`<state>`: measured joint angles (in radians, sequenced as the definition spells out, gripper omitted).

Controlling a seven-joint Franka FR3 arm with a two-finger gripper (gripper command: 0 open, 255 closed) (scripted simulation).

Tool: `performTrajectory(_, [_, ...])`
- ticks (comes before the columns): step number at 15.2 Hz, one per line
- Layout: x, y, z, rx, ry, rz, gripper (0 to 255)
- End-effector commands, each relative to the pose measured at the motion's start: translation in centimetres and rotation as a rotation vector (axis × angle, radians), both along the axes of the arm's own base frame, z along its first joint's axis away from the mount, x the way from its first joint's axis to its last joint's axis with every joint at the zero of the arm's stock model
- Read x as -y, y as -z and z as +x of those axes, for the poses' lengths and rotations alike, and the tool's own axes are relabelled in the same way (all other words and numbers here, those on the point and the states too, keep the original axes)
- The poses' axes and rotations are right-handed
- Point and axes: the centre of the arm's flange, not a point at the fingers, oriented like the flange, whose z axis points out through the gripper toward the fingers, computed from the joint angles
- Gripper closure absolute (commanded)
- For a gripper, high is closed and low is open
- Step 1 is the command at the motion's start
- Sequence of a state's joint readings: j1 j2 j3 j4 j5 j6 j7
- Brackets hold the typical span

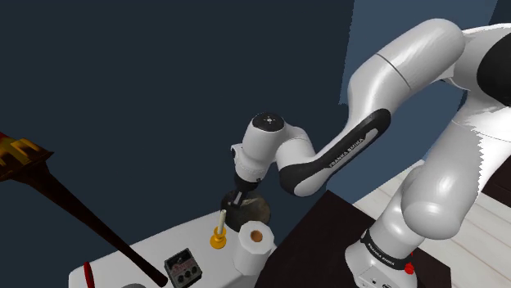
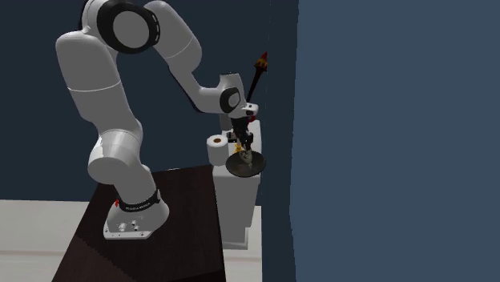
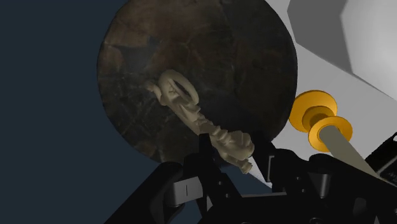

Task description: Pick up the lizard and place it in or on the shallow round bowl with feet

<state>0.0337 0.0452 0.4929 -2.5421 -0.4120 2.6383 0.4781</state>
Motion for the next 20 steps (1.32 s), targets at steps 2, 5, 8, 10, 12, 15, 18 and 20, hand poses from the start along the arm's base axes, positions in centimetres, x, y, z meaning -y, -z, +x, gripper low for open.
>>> performTrajectory(2, [-0.1, 0.4, 0.0, 0.000, 0.000, 0.000, 255])
performTrajectory(5, [-0.1, 0.4, 0.0, 0.000, 0.000, 0.000, 255])
performTrajectory(8, [-0.1, 0.4, 0.0, 0.000, 0.000, 0.000, 255])
performTrajectory(10, [-0.1, 0.4, 0.0, 0.000, 0.000, 0.000, 0])
performTrajectory(12, [-0.1, 0.4, 0.0, 0.000, 0.000, 0.000, 0])
performTrajectory(15, [-0.2, -0.9, -0.2, 0.000, 0.000, 0.000, 0])
performTrajectory(18, [-0.6, -4.5, -0.8, 0.000, 0.000, 0.000, 0])
performTrajectory(20, [-0.6, -4.5, -0.8, 0.000, 0.000, 0.000, 0])
